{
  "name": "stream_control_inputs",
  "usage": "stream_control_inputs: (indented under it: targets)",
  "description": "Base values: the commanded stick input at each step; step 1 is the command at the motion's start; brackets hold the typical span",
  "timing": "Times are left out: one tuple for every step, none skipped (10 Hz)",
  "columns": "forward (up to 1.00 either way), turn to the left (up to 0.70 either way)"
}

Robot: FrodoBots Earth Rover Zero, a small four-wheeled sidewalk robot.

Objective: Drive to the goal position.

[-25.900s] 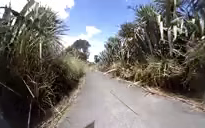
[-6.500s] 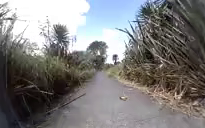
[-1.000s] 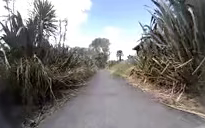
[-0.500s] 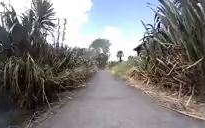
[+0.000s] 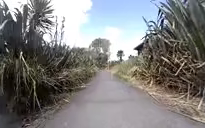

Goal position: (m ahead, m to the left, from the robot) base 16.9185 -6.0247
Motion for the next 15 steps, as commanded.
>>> stream_control_inputs:
  targets:
    - [0.50, 0.00]
    - [0.50, 0.00]
    - [0.50, 0.00]
    - [0.50, 0.00]
    - [0.50, 0.00]
    - [0.50, 0.00]
    - [0.50, 0.00]
    - [0.50, 0.00]
    - [0.50, 0.00]
    - [0.50, 0.00]
    - [0.50, 0.00]
    - [0.50, 0.00]
    - [0.50, 0.00]
    - [0.50, 0.00]
    - [0.50, 0.00]
